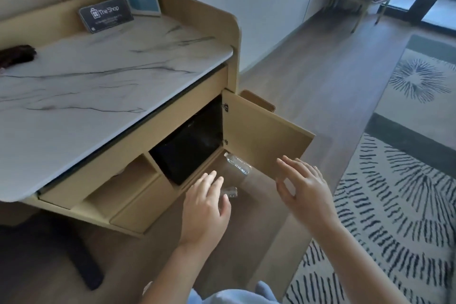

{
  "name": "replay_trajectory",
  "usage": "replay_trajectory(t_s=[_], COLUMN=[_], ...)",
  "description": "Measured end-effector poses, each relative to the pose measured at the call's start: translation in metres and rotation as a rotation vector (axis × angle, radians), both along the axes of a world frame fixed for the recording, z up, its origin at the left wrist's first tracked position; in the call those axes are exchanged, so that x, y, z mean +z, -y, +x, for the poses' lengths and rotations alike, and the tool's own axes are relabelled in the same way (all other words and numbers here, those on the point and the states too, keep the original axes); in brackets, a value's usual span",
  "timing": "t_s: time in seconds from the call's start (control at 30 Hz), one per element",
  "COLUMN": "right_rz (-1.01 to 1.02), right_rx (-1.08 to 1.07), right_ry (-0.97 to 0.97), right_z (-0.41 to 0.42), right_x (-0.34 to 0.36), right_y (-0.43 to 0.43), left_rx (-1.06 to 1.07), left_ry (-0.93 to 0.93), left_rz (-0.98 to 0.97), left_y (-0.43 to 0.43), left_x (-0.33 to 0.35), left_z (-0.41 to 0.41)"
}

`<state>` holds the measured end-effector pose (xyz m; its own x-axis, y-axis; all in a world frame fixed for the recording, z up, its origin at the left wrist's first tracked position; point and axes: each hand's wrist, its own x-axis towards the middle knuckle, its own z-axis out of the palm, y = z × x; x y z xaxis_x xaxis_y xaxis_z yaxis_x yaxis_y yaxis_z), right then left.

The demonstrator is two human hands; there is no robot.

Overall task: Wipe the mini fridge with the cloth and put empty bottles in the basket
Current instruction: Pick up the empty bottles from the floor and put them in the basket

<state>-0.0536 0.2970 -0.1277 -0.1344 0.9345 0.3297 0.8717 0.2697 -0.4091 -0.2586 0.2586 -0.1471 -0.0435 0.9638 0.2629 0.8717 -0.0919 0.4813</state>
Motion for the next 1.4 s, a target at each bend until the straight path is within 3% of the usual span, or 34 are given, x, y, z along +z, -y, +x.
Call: replay_trajectory(t_s=[0.3, 0.97, 1.4], right_rz=[-0.011, -0.044, -0.14], right_rx=[0.07, 0.129, 0.635], right_ry=[-0.038, 0.004, 0.082], right_z=[0.035, 0.03, 0.086], right_x=[-0.008, -0.003, -0.045], right_y=[-0.024, -0.154, -0.236], left_rx=[0.1, 0.163, 0.798], left_ry=[-0.017, 0.044, 0.046], left_rz=[-0.057, -0.032, -0.02], left_y=[-0.011, -0.142, -0.117], left_x=[0.0, -0.014, -0.05], left_z=[0.039, 0.046, 0.135])
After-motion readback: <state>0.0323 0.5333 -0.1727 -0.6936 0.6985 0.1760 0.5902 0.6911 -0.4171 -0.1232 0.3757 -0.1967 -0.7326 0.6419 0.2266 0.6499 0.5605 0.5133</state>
